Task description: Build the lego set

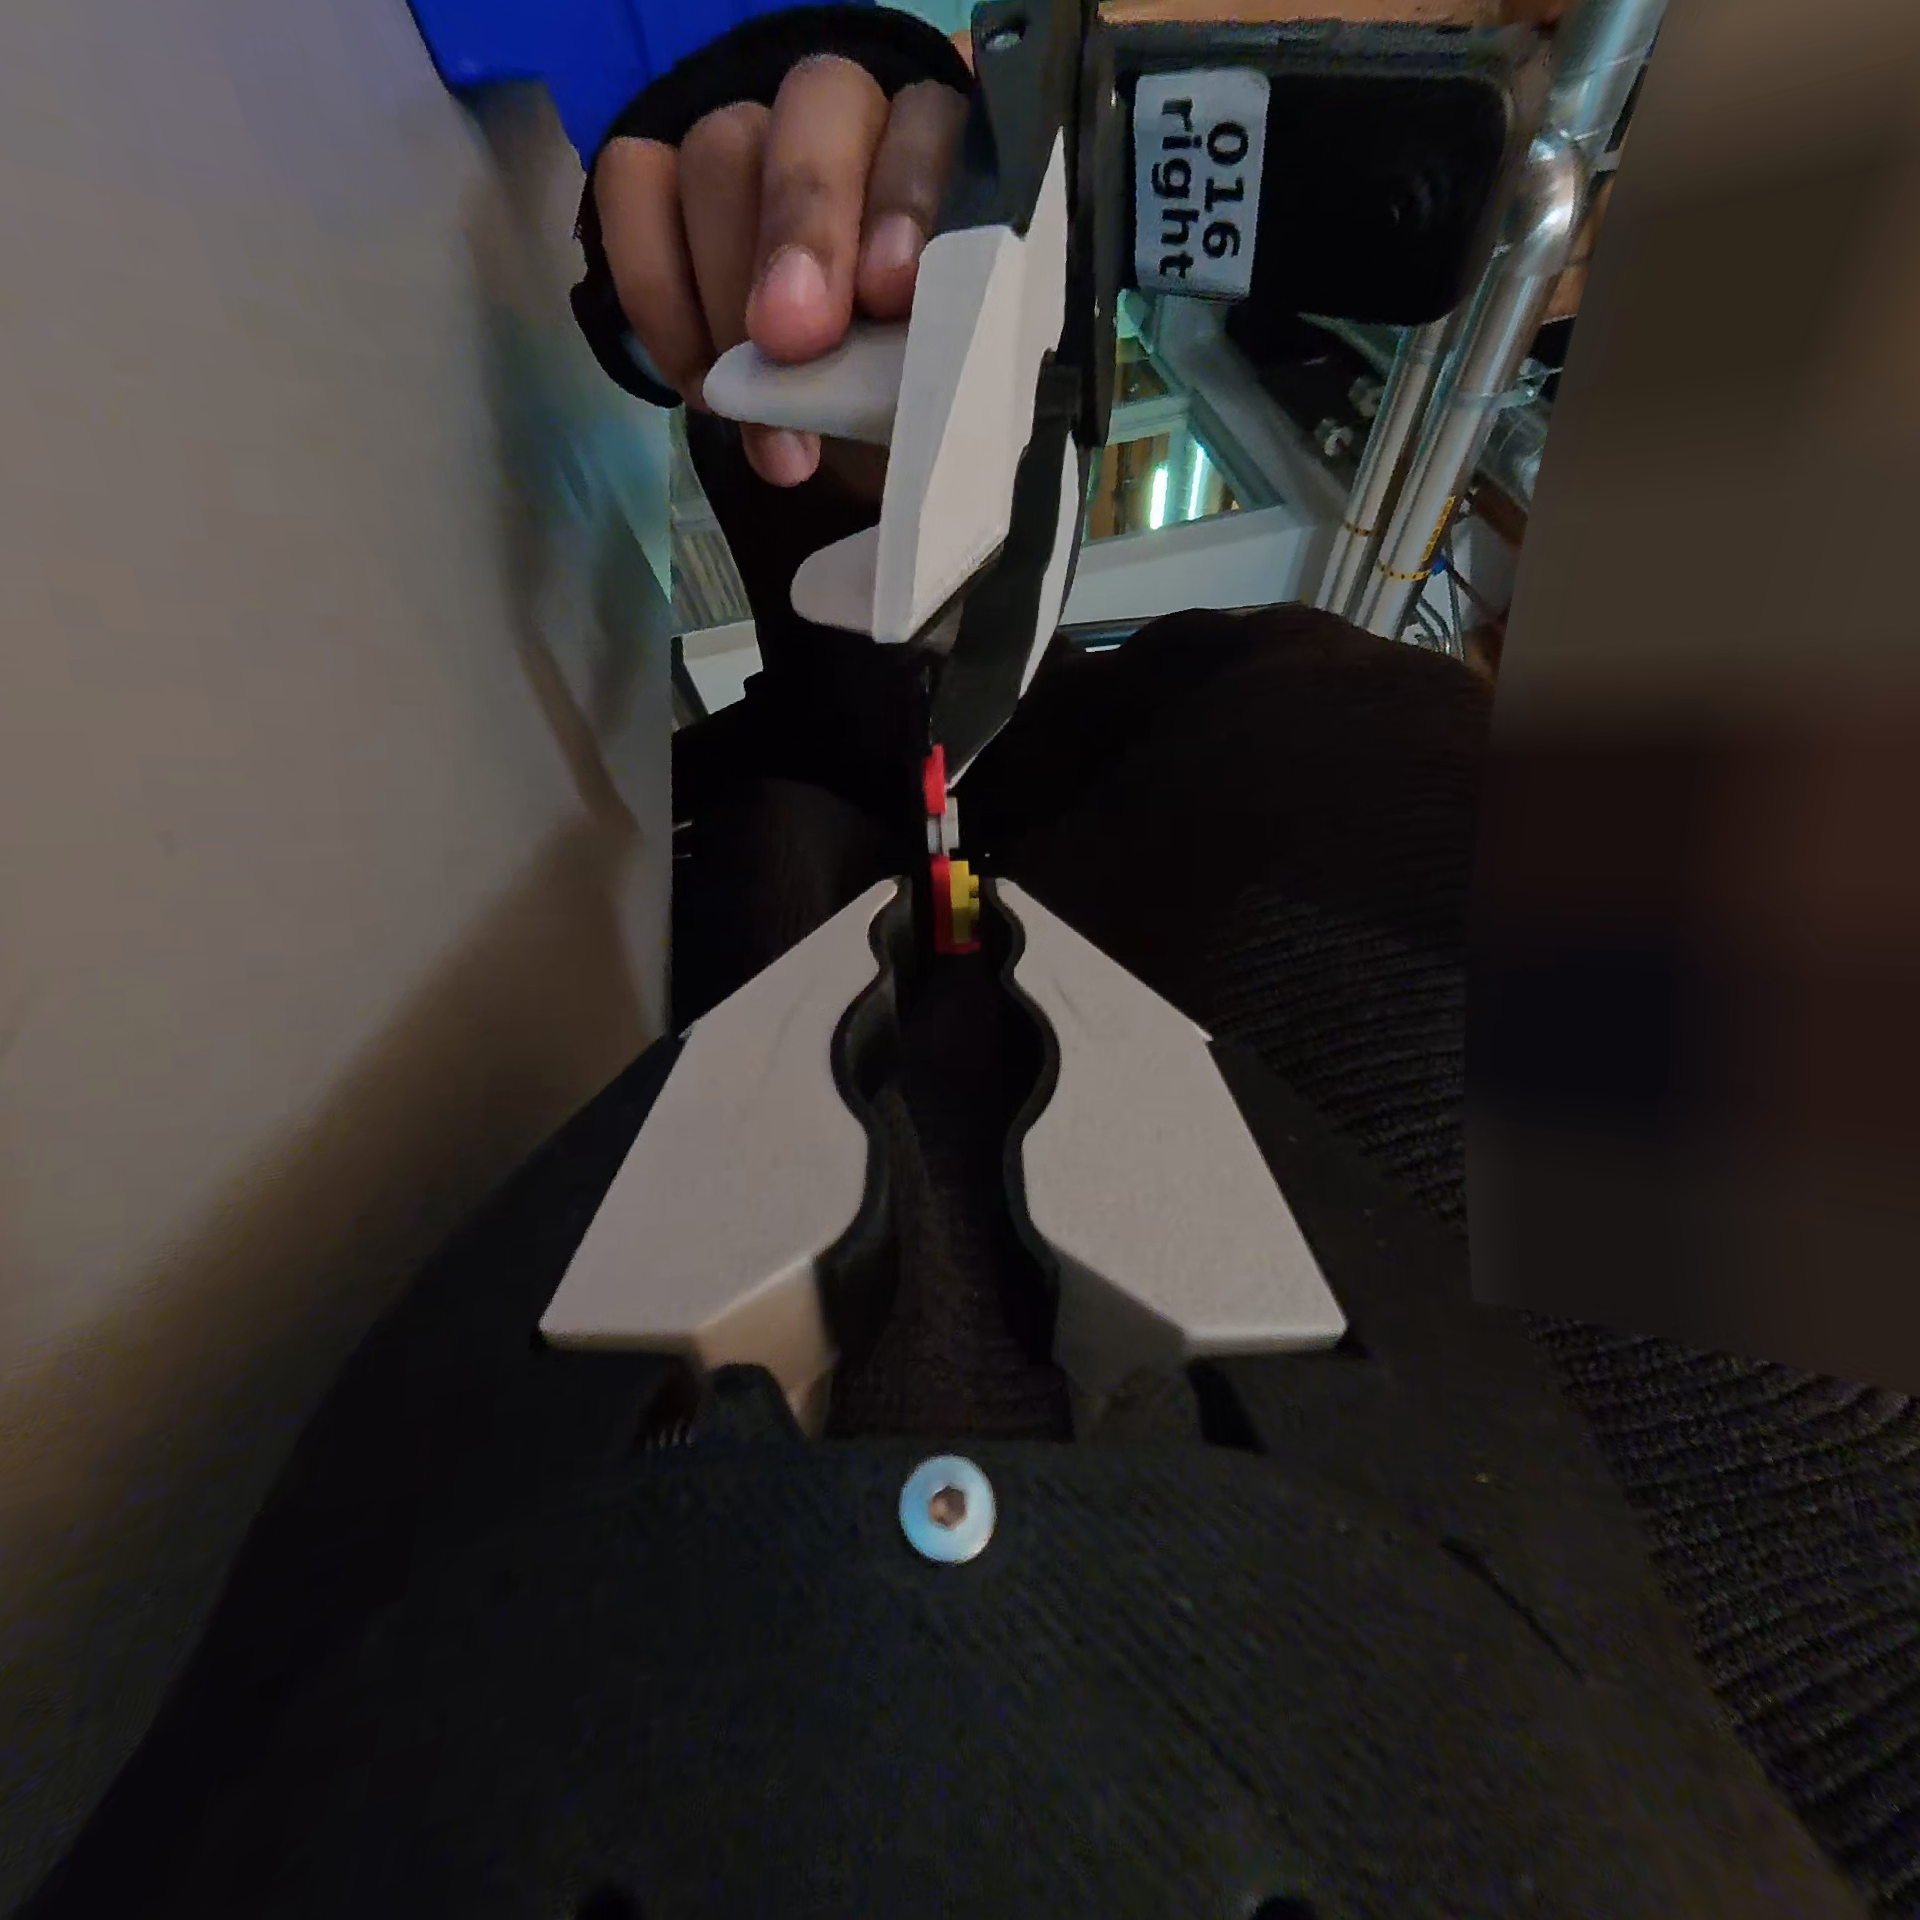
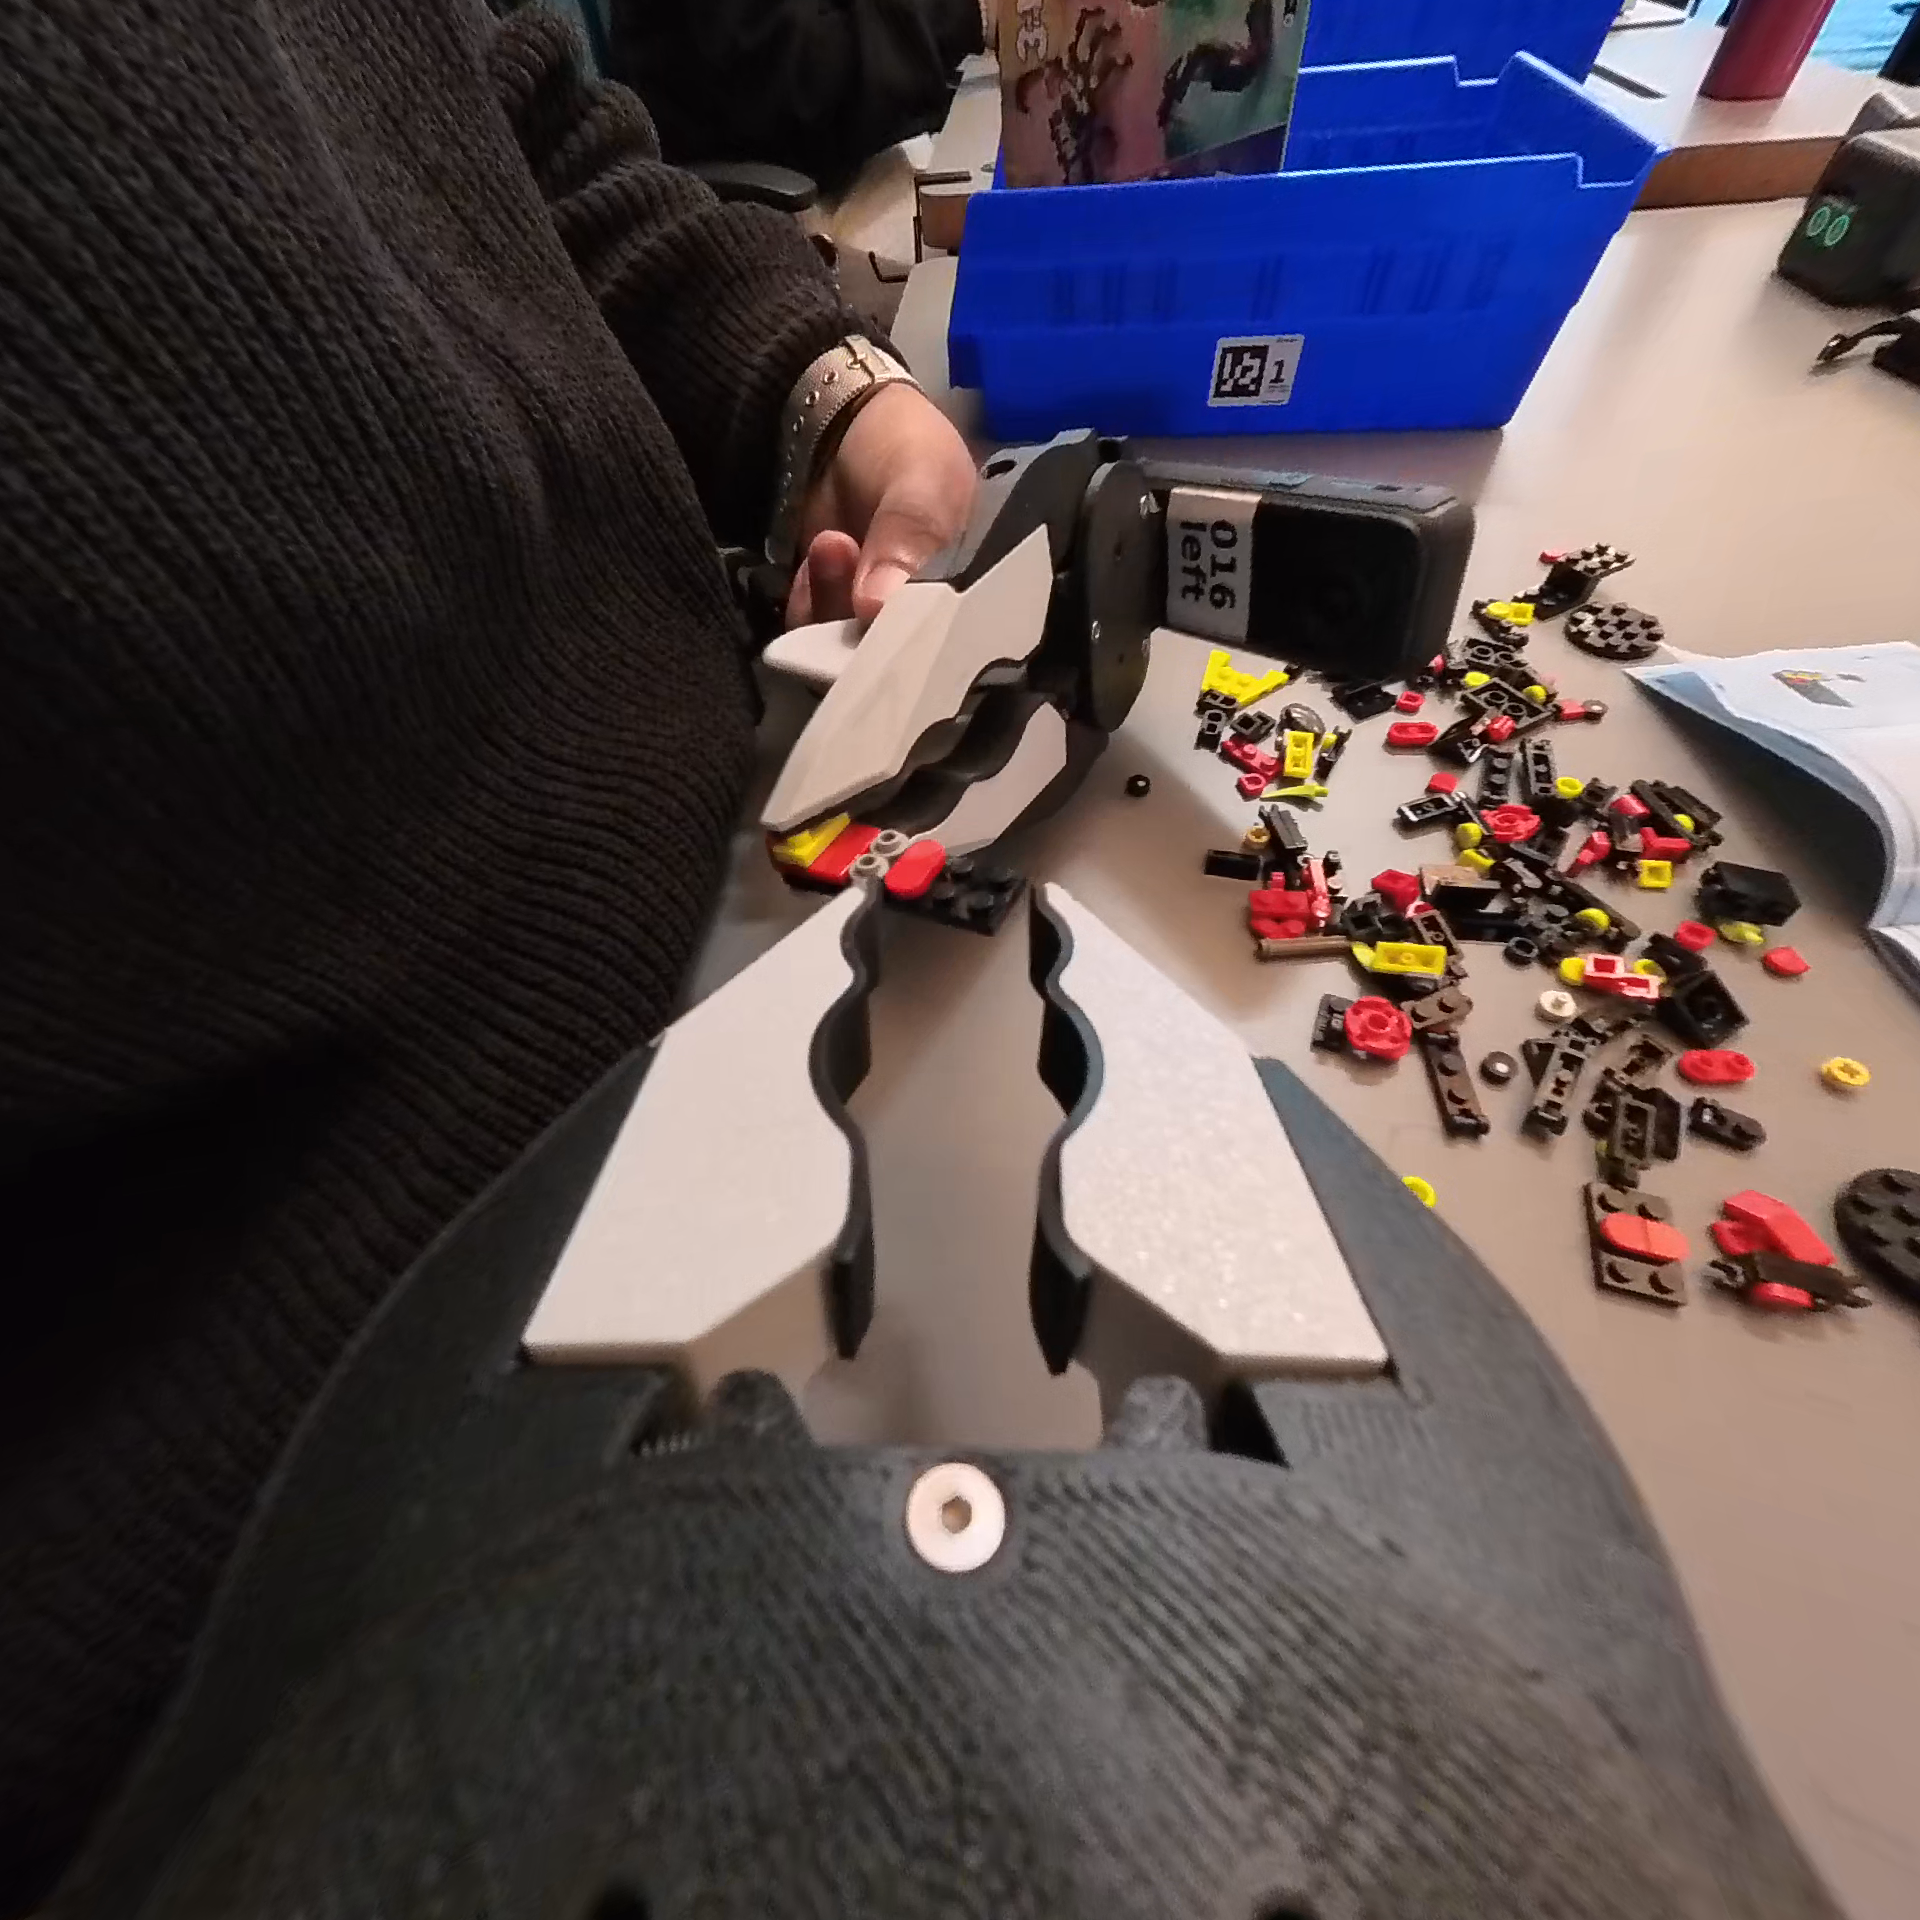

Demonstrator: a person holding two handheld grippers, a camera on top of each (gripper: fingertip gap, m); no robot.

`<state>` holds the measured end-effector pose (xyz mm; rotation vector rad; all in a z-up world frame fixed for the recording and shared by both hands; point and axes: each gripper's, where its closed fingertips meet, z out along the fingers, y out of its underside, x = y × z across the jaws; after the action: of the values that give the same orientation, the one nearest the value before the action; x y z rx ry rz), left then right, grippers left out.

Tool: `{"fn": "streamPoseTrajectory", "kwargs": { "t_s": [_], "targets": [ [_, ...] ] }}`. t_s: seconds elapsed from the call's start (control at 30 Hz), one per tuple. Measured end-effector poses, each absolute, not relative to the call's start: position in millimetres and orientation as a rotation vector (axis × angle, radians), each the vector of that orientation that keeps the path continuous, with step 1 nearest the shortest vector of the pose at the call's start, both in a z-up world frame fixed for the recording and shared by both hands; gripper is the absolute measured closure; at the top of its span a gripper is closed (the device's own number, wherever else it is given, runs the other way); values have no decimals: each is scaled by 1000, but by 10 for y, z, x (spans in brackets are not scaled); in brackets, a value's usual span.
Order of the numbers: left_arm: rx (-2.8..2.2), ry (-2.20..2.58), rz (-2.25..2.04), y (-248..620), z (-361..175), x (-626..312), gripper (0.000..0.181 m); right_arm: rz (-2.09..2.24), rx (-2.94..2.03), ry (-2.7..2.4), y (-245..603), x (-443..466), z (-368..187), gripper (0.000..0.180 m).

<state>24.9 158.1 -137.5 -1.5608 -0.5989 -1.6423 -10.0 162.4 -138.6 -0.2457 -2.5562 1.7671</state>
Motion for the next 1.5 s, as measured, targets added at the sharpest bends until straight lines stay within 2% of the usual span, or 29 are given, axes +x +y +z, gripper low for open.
{"fn": "streamPoseTrajectory", "kwargs": {
  "t_s": [0.87, 0.93, 1.0, 1.07, 1.1, 1.2, 1.33, 1.4, 1.43, 1.5],
  "targets": [
    [-1694, -560, -1598, 1554, -1509, 352, 173, 1695, -191, -2622, 1575, -7, -1487, 155],
    [-1688, -552, -1605, 1541, -1491, 339, 173, 1680, -181, -2590, 1565, -23, -1467, 149],
    [-1706, -528, -1641, 1499, -1497, 377, 172, 1650, -157, -2588, 1537, -3, -1495, 134],
    [-1735, -528, -1657, 1481, -1546, 403, 172, 1599, -117, -2647, 1487, 75, -1604, 129],
    [-1738, -523, -1674, 1470, -1552, 417, 172, 1554, -90, -2678, 1464, 110, -1675, 130],
    [-1759, -521, -1680, 1455, -1578, 432, 172, 1406, -24, -2669, 1451, 81, -1799, 152],
    [-1721, -562, -1631, 1478, -1558, 319, 172, 1382, -94, -2628, 1535, -54, -1762, 158],
    [-1681, -636, -1557, 1517, -1567, 150, 167, 1356, -176, -2571, 1601, -201, -1727, 166],
    [-1659, -678, -1514, 1534, -1577, 53, 161, 1342, -225, -2545, 1636, -275, -1707, 180],
    [-1604, -729, -1466, 1545, -1557, -94, 160, 1359, -280, -2521, 1666, -335, -1670, 180]
  ]
}}
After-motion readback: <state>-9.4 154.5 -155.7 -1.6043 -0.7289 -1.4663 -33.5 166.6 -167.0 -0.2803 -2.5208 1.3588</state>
